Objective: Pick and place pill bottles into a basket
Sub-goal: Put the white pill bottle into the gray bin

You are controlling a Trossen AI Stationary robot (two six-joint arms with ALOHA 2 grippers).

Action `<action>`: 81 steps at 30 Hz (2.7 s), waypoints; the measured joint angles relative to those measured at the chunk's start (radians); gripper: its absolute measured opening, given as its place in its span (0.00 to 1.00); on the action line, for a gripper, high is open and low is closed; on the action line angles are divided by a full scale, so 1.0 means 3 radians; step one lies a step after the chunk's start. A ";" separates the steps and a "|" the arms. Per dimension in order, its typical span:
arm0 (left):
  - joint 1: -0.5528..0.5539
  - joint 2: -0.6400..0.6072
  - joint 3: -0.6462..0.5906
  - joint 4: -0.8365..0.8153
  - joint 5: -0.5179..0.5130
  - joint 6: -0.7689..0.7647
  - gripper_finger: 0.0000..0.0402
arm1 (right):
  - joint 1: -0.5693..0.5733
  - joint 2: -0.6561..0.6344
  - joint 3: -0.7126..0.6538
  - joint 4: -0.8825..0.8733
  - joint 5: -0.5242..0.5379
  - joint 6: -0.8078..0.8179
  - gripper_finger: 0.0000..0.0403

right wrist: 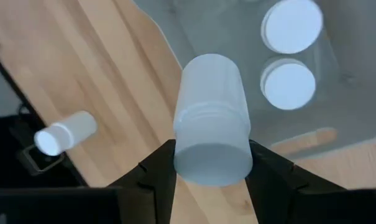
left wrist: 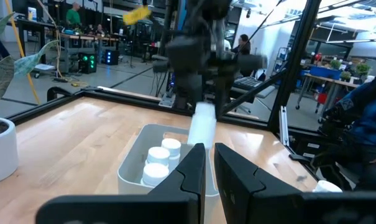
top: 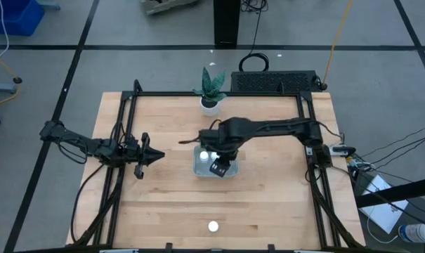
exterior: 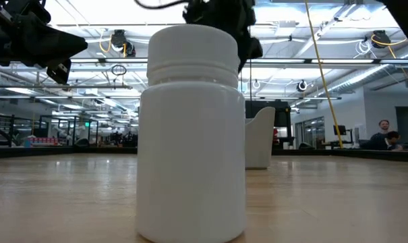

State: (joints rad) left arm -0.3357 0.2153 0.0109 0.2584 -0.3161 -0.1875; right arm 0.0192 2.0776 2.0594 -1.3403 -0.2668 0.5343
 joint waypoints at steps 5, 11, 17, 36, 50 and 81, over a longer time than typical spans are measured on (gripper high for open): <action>0.0000 0.0000 0.0000 -0.0001 0.0001 0.0000 0.09 | 0.0026 0.0225 0.0000 -0.0124 0.0018 -0.0182 0.36; 0.0000 0.0000 0.0000 -0.0001 0.0001 0.0000 0.09 | 0.0027 0.0428 0.0000 -0.0439 0.0128 -0.0367 0.36; 0.0001 0.0001 0.0000 -0.0001 0.0001 0.0000 0.09 | 0.0015 0.0447 0.0000 -0.0463 0.0214 -0.0416 0.36; 0.0001 0.0000 0.0000 -0.0001 0.0001 0.0000 0.09 | -0.0041 0.0443 -0.0428 -0.0205 0.0178 -0.0448 0.41; 0.0000 0.0000 0.0000 0.0002 0.0001 0.0000 0.09 | -0.0044 0.0272 -0.0450 -0.0296 0.0127 -0.0424 0.67; 0.0000 0.0000 0.0000 -0.0001 0.0001 0.0000 0.09 | 0.0332 -0.3176 -0.4606 0.4144 0.0548 -0.0638 0.01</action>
State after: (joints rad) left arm -0.3358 0.2155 0.0109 0.2581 -0.3157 -0.1875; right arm 0.1189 1.1247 0.6776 -0.0971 -0.1025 0.3428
